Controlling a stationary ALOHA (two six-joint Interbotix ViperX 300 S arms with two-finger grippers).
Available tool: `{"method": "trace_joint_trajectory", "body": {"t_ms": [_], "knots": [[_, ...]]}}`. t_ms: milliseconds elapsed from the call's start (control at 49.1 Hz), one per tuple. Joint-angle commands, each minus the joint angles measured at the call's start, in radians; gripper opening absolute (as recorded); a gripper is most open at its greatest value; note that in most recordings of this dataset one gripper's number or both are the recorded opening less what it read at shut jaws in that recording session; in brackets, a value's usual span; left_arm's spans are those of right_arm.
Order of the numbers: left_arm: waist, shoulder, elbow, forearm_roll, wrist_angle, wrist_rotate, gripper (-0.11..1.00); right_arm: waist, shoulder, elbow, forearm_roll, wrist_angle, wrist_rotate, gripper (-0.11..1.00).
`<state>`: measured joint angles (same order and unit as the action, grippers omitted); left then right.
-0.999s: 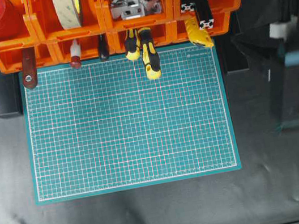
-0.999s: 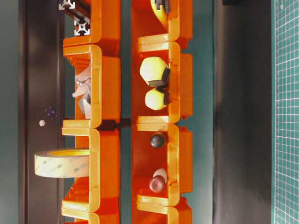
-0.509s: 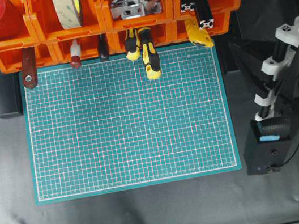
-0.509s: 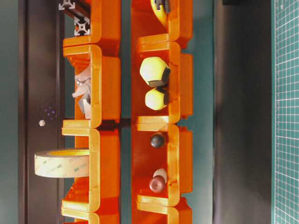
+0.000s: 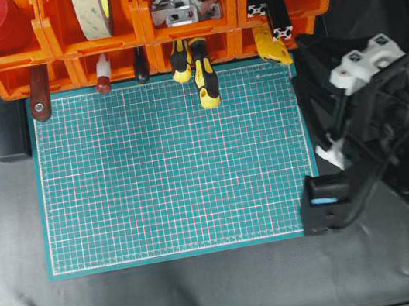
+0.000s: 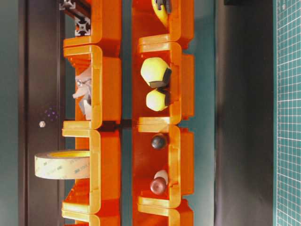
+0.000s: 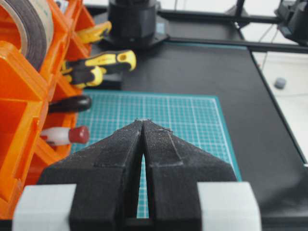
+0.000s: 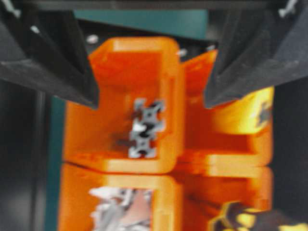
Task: Pick frame from container rack with right arm.
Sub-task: 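Move the right gripper toward the black extrusion bars in the rack, then close the right gripper on the end of a black extrusion bar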
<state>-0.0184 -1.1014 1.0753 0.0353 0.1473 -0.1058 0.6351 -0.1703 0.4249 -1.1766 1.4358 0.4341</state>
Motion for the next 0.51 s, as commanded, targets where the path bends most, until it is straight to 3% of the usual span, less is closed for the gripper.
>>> {"method": "trace_joint_trajectory", "body": {"t_ms": [0,489], "knots": [[0.003,0.006,-0.015,0.003,-0.005,-0.003,0.0,-0.026,0.005,-0.003,-0.041,-0.014,0.012,0.83],[0.003,0.006,-0.006,0.003,-0.003,-0.005,0.0,-0.143,0.026,0.055,-0.061,-0.04,0.066,0.83]]}}
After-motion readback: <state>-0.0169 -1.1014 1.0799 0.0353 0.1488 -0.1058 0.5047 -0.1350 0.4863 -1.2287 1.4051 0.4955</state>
